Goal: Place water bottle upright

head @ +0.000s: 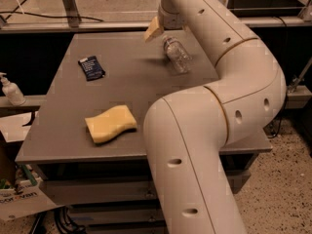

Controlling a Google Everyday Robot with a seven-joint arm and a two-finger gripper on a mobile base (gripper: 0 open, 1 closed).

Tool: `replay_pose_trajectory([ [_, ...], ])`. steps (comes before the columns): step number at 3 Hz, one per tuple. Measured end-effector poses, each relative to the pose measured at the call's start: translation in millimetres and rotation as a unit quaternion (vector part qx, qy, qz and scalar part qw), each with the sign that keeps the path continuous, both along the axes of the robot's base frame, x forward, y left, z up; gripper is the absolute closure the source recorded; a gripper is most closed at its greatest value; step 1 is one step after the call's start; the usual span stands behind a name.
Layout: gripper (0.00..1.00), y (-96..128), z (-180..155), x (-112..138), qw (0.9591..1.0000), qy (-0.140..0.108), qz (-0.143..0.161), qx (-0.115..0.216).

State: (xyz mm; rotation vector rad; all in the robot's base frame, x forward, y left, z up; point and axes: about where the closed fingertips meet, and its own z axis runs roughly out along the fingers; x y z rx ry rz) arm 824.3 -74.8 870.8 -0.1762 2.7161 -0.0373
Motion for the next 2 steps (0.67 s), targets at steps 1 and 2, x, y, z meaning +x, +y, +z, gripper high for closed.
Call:
replay_pose_trajectory([
  [1,0.0,-9.1,-11.8,-1.4,0.9999,0.014,-0.006,-0.004],
  [2,0.0,-15.0,-20.2,-2.5,0.9996,0.024,-0.01,-0.005],
])
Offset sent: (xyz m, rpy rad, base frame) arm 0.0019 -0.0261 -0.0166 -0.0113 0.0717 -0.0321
